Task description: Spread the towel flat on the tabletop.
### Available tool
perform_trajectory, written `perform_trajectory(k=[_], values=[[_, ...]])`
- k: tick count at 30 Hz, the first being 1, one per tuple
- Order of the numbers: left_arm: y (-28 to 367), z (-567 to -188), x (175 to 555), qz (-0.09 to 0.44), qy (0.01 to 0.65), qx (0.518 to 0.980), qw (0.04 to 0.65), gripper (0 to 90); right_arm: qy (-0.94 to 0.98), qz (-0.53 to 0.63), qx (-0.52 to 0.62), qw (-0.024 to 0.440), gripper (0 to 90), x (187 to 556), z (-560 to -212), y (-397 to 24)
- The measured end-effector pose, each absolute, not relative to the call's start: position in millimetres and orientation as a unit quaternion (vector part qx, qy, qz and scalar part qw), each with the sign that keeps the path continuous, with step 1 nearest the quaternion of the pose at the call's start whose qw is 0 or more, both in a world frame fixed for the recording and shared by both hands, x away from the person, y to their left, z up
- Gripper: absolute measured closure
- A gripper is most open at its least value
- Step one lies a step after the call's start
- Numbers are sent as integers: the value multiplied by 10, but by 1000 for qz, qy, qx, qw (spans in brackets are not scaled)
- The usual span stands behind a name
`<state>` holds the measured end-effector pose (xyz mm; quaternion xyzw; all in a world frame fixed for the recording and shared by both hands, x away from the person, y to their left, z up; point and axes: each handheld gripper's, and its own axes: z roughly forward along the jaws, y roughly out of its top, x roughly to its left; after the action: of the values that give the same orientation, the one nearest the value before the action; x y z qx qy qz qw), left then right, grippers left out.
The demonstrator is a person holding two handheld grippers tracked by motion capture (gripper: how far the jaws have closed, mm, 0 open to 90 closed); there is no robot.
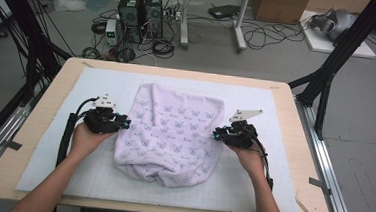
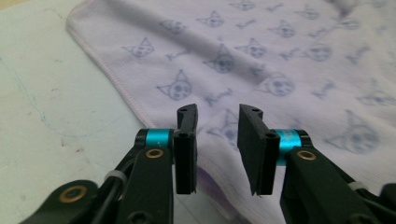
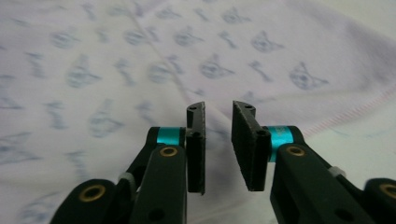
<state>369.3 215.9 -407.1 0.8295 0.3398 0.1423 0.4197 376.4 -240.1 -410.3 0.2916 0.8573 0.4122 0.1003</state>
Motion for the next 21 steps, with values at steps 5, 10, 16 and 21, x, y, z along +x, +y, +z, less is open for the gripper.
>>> perform_trajectory(k=[5, 10, 16, 21], values=[[2213, -3983, 3424, 136, 311, 837, 429, 594, 856, 435, 255, 117, 637, 3435, -3958, -2368], [2212, -4032, 3142, 116, 288, 839, 447, 515, 852, 461, 229, 96, 570, 3145, -3974, -2349], [2198, -4141, 2852, 93, 266, 849, 447, 459, 858, 467, 205, 60, 496, 2844, -4127, -2233], [2146, -4194, 2734, 77, 244, 860, 442, 455, 870, 457, 184, 32, 473, 2714, -4273, -2106]])
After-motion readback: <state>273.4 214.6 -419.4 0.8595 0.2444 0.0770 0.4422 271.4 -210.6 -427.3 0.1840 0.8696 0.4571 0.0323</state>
